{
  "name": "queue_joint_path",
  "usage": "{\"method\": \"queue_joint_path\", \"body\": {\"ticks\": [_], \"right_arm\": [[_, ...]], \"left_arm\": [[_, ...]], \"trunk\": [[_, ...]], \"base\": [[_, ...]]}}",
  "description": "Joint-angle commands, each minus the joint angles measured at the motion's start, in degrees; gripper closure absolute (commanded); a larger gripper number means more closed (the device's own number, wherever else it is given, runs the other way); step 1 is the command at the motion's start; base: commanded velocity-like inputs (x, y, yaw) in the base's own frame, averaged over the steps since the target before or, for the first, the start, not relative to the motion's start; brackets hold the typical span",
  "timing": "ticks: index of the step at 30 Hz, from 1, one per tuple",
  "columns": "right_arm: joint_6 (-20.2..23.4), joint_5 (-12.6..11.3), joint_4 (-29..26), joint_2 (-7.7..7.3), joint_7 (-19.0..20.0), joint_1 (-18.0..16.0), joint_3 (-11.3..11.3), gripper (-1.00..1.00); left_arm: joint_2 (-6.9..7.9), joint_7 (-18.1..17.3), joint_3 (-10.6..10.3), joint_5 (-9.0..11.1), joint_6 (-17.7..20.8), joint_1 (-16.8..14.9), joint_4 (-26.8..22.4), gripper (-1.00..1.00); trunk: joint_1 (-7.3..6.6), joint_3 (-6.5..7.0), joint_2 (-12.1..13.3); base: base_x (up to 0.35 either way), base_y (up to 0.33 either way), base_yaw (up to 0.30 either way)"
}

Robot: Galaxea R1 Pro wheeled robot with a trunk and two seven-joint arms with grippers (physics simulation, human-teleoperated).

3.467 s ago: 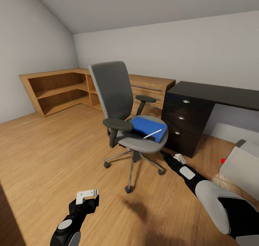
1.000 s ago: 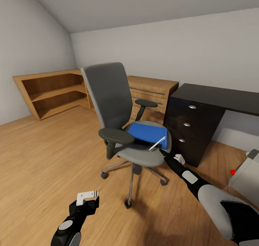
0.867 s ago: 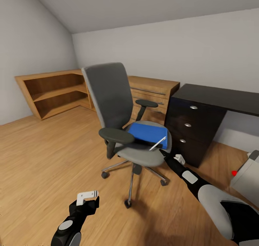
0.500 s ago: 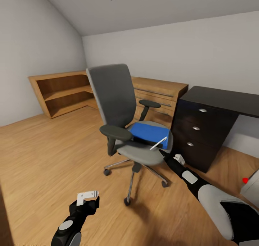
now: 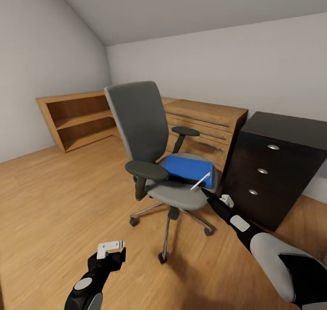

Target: In the bedroom, organize the workspace by keeping the computer under the desk, ensuring the monitor is on the desk, placing the keyboard on the desk next to the monitor, placing the mouse on the desk next to the keyboard, moving the folder from the swivel chair onto the desk next to the mouse, stacking the notebook on top of the folder with the pen on top of the notebook, and positioning the swivel chair next to the desk.

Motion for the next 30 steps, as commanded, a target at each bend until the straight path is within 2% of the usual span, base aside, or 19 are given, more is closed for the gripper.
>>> {"method": "queue_joint_path", "body": {"ticks": [1, 6, 11, 18, 30], "right_arm": [[0.6, -0.3, 0.0, 0.01, 0.3, 0.0, 0.1, -1.00], [0.6, -0.3, 0.0, 0.01, 0.3, 0.0, 0.1, -1.00], [0.6, -0.3, 0.0, 0.01, 0.3, 0.0, 0.1, -1.00], [0.6, -0.3, 0.0, 0.01, 0.3, 0.0, 0.1, -1.00], [0.6, -0.3, 0.0, 0.01, 0.3, 0.0, 0.1, -1.00]], "left_arm": [[0.06, 0.6, -0.2, 0.6, 0.1, -0.1, -0.1, -1.00], [0.06, 0.6, -0.2, 0.6, 0.1, -0.1, -0.1, -1.00], [0.06, 0.7, -0.2, 0.6, 0.1, -0.1, -0.1, -1.00], [0.06, 0.7, -0.3, 0.6, 0.1, -0.1, 0.0, -1.00], [0.06, 0.7, -0.6, 0.6, 0.1, -0.1, 0.0, -1.00]], "trunk": [[0.02, -0.05, 0.0], [0.02, -0.05, 0.0], [0.02, -0.05, 0.0], [0.02, -0.05, 0.0], [0.02, -0.05, 0.0]], "base": [[0.310, 0.102, 0.000], [0.248, 0.079, 0.000], [0.027, 0.008, 0.000], [-0.220, 0.000, 0.000], [-0.097, 0.000, 0.000]]}}
